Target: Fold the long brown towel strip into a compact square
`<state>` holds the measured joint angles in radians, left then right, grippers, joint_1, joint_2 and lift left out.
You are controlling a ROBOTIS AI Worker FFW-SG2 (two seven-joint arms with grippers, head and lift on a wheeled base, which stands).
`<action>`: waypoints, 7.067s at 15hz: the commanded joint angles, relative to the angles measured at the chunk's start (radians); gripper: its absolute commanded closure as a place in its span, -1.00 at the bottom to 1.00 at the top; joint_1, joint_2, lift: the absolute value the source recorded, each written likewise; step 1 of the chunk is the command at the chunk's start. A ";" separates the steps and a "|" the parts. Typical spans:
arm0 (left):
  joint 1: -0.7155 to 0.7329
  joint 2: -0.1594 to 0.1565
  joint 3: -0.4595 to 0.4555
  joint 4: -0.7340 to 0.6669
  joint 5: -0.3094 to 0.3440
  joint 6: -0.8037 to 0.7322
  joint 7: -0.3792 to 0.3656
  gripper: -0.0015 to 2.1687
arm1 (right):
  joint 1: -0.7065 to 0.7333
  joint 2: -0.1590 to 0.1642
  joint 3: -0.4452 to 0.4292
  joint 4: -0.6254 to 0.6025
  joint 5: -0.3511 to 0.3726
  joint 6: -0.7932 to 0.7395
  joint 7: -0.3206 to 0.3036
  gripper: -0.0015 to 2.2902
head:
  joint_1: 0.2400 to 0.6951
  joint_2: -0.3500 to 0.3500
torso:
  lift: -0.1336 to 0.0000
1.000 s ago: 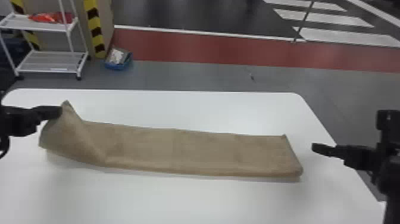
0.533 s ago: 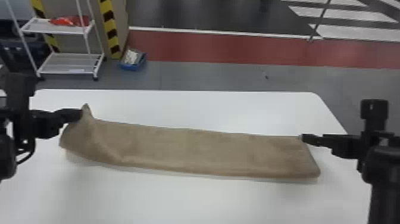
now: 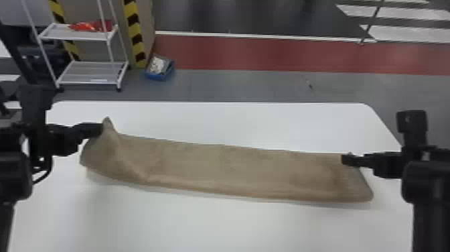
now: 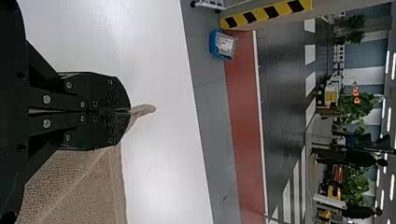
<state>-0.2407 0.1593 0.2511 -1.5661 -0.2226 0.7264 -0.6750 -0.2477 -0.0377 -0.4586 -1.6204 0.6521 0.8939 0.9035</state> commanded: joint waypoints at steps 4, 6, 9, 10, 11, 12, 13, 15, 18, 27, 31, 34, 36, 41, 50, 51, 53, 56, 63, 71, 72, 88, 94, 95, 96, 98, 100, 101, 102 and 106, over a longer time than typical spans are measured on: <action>0.006 0.000 0.000 0.001 0.000 -0.012 0.000 0.58 | -0.001 0.006 0.023 0.024 0.015 -0.017 -0.024 -0.58 | 1.00 -0.21 | -0.87; 0.007 0.002 0.005 0.001 -0.001 -0.018 -0.002 0.58 | -0.001 0.006 0.025 0.024 0.017 -0.017 -0.024 -0.56 | 1.00 -0.20 | -0.87; 0.009 0.003 0.008 0.003 0.000 -0.025 -0.002 0.58 | -0.001 0.006 0.026 0.025 0.020 -0.020 -0.028 -0.43 | 1.00 -0.19 | -0.87; 0.011 0.003 0.008 0.003 0.000 -0.028 -0.002 0.58 | -0.001 0.006 0.026 0.030 0.021 -0.020 -0.029 -0.43 | 1.00 -0.19 | -0.87; 0.011 0.003 0.008 0.003 0.000 -0.031 -0.002 0.58 | 0.001 0.006 0.026 0.031 0.021 -0.020 -0.029 -0.43 | 1.00 -0.18 | -0.87; 0.012 0.003 0.008 0.003 0.000 -0.031 -0.003 0.58 | 0.004 0.007 0.026 0.031 0.021 -0.023 -0.031 -0.43 | 1.00 -0.18 | -0.87; 0.012 0.003 0.010 0.006 0.000 -0.037 -0.002 0.58 | 0.005 0.009 0.025 0.031 0.021 -0.026 -0.031 -0.43 | 1.00 -0.18 | -0.87; 0.012 0.005 0.010 0.015 -0.001 -0.049 -0.002 0.58 | 0.007 0.009 0.020 0.031 0.021 -0.029 -0.031 -0.20 | 1.00 -0.18 | -0.87; 0.011 0.006 0.010 0.023 -0.001 -0.055 0.000 0.58 | 0.011 0.007 0.014 0.030 0.021 -0.026 -0.031 -0.18 | 1.00 -0.18 | -0.87; -0.005 0.011 0.010 0.046 -0.006 -0.067 0.012 0.58 | 0.053 -0.001 -0.034 -0.053 -0.008 -0.005 -0.028 0.00 | 1.00 -0.23 | -0.87; -0.017 0.009 0.000 0.084 -0.009 -0.117 0.011 0.58 | 0.070 0.001 -0.037 -0.087 -0.012 0.007 -0.024 0.00 | 1.00 -0.25 | -0.87; -0.029 0.003 -0.013 0.106 -0.021 -0.120 0.015 0.58 | 0.087 0.004 -0.035 -0.130 -0.017 0.026 -0.015 0.00 | 1.00 -0.27 | -0.87; -0.049 0.003 -0.021 0.143 -0.027 -0.132 0.021 0.58 | 0.097 0.004 -0.037 -0.141 -0.017 0.032 -0.008 0.00 | 1.00 -0.28 | -0.87; -0.074 0.003 -0.044 0.193 -0.038 -0.156 0.041 0.58 | 0.116 0.002 -0.046 -0.148 -0.029 0.032 -0.005 0.00 | 1.00 -0.30 | -0.87; -0.074 0.003 -0.053 0.204 -0.046 -0.193 0.080 -0.96 | 0.100 0.002 -0.043 -0.145 -0.022 0.035 -0.014 -0.96 | 1.00 -0.30 | -0.87; -0.074 0.003 -0.055 0.202 -0.046 -0.190 0.080 -0.96 | 0.100 0.001 -0.049 -0.147 -0.029 0.038 -0.014 -0.96 | 1.00 -0.30 | -0.87; -0.075 0.006 -0.056 0.204 -0.046 -0.178 0.075 -0.84 | 0.102 -0.004 -0.064 -0.148 -0.035 0.038 -0.008 -0.96 | 1.00 -0.31 | -0.87; -0.083 0.012 -0.062 0.212 -0.063 -0.110 0.074 -0.79 | 0.114 -0.011 -0.075 -0.161 -0.043 0.038 -0.006 -0.96 | 1.00 -0.33 | -0.87; -0.123 0.014 -0.087 0.235 -0.070 0.117 0.064 -0.64 | 0.140 -0.011 -0.081 -0.191 -0.062 0.038 -0.005 -0.96 | 1.00 -0.34 | -0.87; -0.097 0.019 -0.069 0.190 -0.052 0.141 0.023 0.76 | 0.142 -0.011 -0.095 -0.202 -0.068 0.050 -0.006 -0.96 | 1.00 -0.35 | -0.87; -0.072 0.019 -0.062 0.152 -0.049 0.138 0.021 0.76 | 0.143 -0.011 -0.097 -0.202 -0.068 0.050 -0.006 -0.96 | 1.00 -0.36 | -0.87; 0.024 0.141 0.115 -0.253 0.006 0.476 -0.141 0.76 | 0.188 -0.011 -0.137 -0.227 -0.118 0.056 -0.005 -0.95 | 1.00 -0.14 | -0.87; 0.156 0.009 -0.145 -0.692 -0.026 0.845 -0.117 0.76 | 0.239 -0.011 -0.158 -0.286 -0.161 0.075 -0.001 -0.95 | 1.00 -0.48 | -0.87; 0.153 -0.006 -0.204 -0.723 -0.034 0.845 -0.092 0.76 | 0.248 -0.011 -0.161 -0.291 -0.166 0.075 0.000 -0.95 | 1.00 -0.58 | -0.87; 0.139 -0.027 -0.273 -0.747 -0.060 0.845 -0.066 0.76 | 0.258 -0.011 -0.169 -0.300 -0.174 0.072 0.005 -0.95 | 1.00 -0.67 | -0.87; 0.107 -0.089 -0.375 -0.750 -0.116 0.845 -0.031 0.76 | 0.271 -0.011 -0.193 -0.306 -0.195 0.063 0.011 -0.95 | 1.00 -0.84 | -0.87; 0.095 -0.121 -0.464 -0.738 -0.149 0.845 0.034 0.76 | 0.288 -0.011 -0.221 -0.308 -0.218 0.050 0.014 -0.95 | 1.00 -1.00 | -0.87; 0.086 -0.141 -0.492 -0.730 -0.155 0.845 0.054 0.76 | 0.292 -0.013 -0.233 -0.308 -0.224 0.044 0.018 -0.95 | 1.00 -1.00 | -0.87; 0.083 -0.161 -0.512 -0.698 -0.159 0.845 0.078 0.76 | 0.295 -0.014 -0.239 -0.308 -0.224 0.038 0.020 -0.95 | 1.00 -1.00 | -0.87; 0.067 -0.162 -0.561 -0.626 -0.159 0.845 0.143 0.76 | 0.297 -0.022 -0.244 -0.328 -0.239 0.053 0.031 -0.95 | 1.00 -1.00 | -0.87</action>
<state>-0.1653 0.0007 -0.2956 -2.2120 -0.3827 1.5701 -0.5394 0.0489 -0.0590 -0.7010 -1.9324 0.4211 0.9356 0.9299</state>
